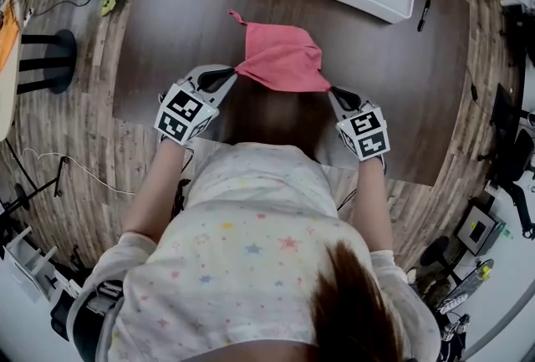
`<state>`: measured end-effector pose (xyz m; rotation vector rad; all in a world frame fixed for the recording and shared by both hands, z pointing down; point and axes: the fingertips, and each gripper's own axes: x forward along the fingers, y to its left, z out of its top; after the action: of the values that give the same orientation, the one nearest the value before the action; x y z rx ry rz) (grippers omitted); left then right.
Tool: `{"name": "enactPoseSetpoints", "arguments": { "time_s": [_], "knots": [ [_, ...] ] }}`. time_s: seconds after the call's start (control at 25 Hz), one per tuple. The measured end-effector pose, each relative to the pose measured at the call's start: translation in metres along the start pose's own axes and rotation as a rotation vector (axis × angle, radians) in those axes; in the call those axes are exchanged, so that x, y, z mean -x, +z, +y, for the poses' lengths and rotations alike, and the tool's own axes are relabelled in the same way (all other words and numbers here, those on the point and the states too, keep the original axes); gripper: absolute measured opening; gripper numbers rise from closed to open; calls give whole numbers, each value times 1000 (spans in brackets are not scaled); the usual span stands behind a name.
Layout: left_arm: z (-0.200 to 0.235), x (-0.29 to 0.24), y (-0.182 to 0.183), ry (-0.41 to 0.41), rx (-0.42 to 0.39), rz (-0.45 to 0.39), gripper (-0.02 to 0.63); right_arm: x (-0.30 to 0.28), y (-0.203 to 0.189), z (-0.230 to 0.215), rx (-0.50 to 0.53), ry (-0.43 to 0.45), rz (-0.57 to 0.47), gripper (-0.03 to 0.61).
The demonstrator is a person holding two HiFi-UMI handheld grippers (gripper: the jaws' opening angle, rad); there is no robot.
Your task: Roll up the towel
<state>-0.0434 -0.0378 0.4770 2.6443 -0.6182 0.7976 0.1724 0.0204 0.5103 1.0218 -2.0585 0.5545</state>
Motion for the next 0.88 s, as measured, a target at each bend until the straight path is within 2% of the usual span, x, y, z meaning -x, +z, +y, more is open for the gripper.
{"name": "enactPoseSetpoints", "arguments": {
  "time_s": [0.24, 0.56, 0.76, 0.88],
  "knots": [
    [22, 21, 51, 64, -14, -128, 28, 44, 58, -26, -5, -68, -144, 15],
    [36, 57, 132, 110, -87, -268, 28, 114, 137, -48, 15, -137, -352, 15],
    [30, 84, 181, 77, -94, -371, 28, 161, 178, -54, 48, -187, -468, 15],
    [29, 88, 197, 66, -109, -377, 28, 175, 189, -61, 65, -210, -483, 15]
  ]
}}
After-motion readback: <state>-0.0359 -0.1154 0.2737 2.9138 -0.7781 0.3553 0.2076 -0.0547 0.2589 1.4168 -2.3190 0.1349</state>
